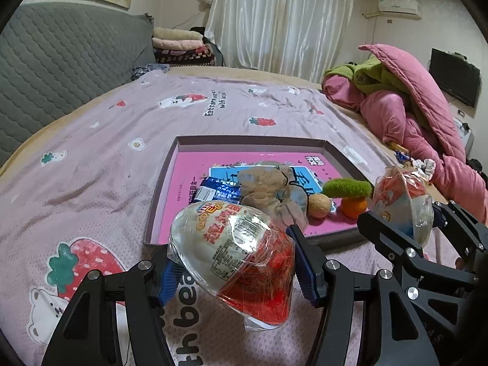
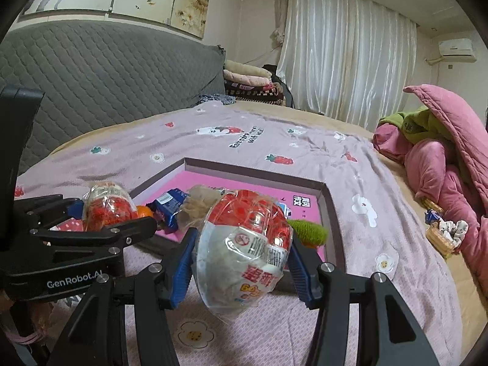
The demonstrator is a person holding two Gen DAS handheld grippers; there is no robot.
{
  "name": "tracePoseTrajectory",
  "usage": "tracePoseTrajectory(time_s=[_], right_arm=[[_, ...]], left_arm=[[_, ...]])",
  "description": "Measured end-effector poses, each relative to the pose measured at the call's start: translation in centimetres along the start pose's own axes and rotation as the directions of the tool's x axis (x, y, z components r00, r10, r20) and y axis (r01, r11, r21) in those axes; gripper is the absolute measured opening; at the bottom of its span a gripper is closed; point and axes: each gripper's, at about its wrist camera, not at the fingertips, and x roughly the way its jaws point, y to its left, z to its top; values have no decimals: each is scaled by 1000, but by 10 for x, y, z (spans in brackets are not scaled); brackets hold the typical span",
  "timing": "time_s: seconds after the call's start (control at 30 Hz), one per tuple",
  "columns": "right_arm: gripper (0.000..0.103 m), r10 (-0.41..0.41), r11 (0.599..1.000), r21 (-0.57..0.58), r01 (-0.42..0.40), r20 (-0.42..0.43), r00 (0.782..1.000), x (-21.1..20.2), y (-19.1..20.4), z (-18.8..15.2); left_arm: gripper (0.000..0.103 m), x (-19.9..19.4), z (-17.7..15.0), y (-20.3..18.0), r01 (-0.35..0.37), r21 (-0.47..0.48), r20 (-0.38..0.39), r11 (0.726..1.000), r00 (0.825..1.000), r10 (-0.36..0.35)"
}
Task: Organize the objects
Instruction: 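Lift the egg with the left gripper while the right gripper carries its egg over the tray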
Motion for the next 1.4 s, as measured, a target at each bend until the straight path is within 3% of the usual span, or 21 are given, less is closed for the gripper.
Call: tracePoseTrajectory(time_s=[0.5, 1.0, 1.4], right_arm=[[56, -43, 998, 57, 39, 56, 998, 8, -20, 19], [56, -64, 997, 40, 60, 95, 993, 21, -22, 29], [56, -68, 998, 19, 67, 41, 997, 49, -20, 24]], left_arm=[[65, 9, 26, -1, -19, -6, 40, 1000, 999, 19], [65, 21, 49, 19, -29, -87, 70, 996, 997, 35], [65, 48, 53, 21, -37, -92, 41, 995, 998, 41]])
